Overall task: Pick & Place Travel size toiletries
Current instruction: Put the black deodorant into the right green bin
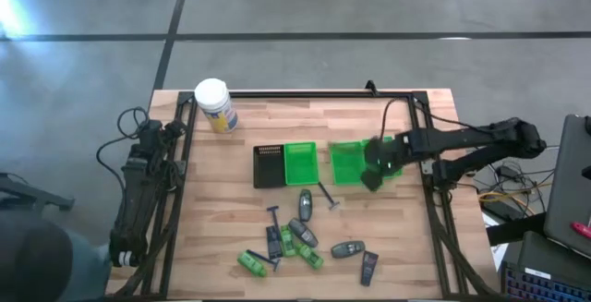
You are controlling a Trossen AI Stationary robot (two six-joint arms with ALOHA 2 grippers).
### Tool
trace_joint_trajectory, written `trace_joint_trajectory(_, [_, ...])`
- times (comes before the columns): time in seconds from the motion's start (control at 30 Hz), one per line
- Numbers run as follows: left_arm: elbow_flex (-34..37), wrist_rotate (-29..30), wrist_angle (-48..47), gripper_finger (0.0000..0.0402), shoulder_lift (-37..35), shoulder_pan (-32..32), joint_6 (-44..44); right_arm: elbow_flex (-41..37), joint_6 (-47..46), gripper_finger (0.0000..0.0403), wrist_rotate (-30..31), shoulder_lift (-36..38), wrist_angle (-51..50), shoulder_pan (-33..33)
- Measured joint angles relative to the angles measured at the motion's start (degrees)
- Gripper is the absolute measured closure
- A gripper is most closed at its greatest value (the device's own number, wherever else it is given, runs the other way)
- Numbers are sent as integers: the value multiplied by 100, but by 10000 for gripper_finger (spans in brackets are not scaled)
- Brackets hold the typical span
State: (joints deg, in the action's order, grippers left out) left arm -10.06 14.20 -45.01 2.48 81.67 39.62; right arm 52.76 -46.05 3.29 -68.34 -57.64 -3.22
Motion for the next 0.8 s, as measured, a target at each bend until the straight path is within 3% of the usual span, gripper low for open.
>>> trace_joint_trajectory(0.2, [1, 0, 0, 216, 0, 0, 0, 438, 1337, 68, -317, -604, 307, -1570])
trace_joint_trajectory(0.33, [0, 1, 0, 216, 0, 0, 0, 904, 1794, 69, -34, -1346, 259, -2345])
trace_joint_trajectory(0.6, [0, 1, 0, 216, -2, 0, 0, 1940, 2041, 42, 290, -2954, 259, -3022])
trace_joint_trajectory(0.8, [2, 0, -2, 216, -2, 0, 0, 2631, 1790, 39, 290, -3610, 292, -3269])
